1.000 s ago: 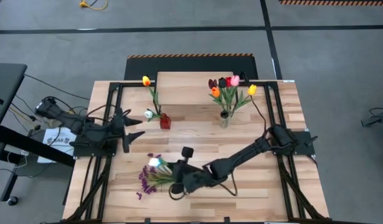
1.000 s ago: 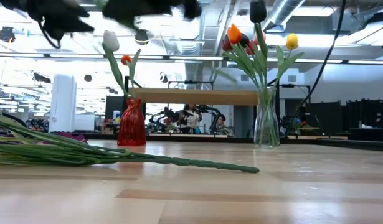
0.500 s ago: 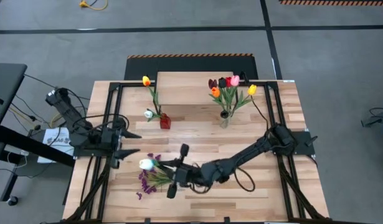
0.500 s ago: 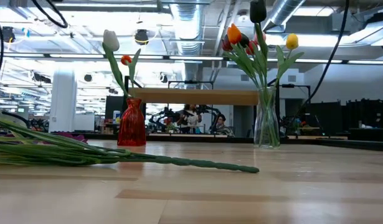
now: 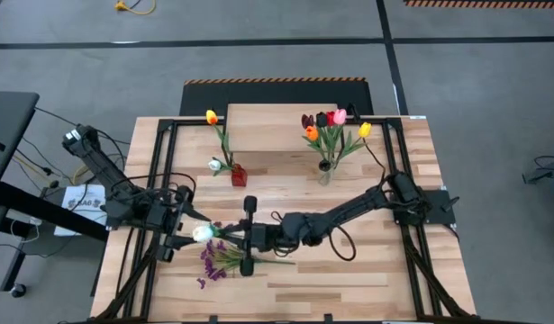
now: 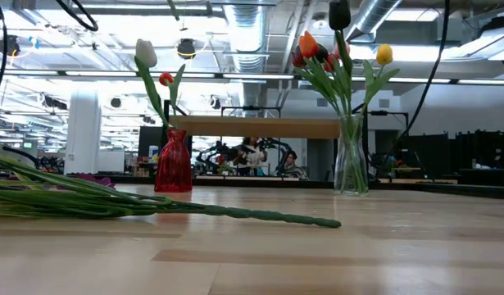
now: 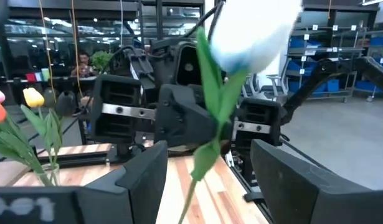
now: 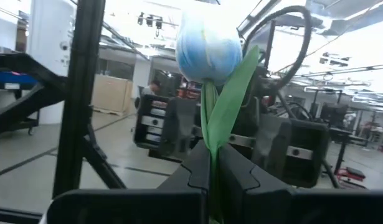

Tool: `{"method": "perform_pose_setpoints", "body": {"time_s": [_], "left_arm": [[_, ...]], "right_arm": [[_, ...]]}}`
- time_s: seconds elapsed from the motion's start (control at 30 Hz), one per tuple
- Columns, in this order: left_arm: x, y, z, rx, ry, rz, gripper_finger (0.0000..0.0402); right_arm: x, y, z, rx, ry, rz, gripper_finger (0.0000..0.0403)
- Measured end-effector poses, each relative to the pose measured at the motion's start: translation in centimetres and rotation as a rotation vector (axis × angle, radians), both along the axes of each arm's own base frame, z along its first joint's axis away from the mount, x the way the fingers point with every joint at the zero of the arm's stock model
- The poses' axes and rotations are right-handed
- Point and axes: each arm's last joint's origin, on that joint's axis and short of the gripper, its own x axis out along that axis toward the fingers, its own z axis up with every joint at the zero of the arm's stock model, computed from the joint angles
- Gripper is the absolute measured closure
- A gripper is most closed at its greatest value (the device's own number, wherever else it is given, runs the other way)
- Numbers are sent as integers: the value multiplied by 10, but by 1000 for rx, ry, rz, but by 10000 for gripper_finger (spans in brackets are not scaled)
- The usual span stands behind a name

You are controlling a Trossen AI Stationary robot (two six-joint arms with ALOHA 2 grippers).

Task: Pick and place flowers into a vace then onto a shelf
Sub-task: Put the white flower into the red vase

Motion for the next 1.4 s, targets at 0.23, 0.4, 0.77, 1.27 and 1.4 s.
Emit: {"method": "perform_pose_setpoints", "body": {"time_s": [0.23, 0.4, 0.77, 1.27, 1.4], "left_arm": [[8, -2, 3, -12, -51, -33, 180], [18, -3, -2, 3, -46, -31, 180], [25, -3, 1, -10, -95, -39, 180], [27, -4, 3, 105, -51, -6, 392], [28, -4, 11, 152, 18, 35, 397]], "right_arm": [[2, -3, -4, 10, 44, 1, 400], [2, -3, -4, 10, 45, 0, 400], [3, -3, -7, 0, 73, -1, 399], [4, -3, -12, -16, 121, -7, 356], [5, -4, -20, -36, 211, -75, 333]]}}
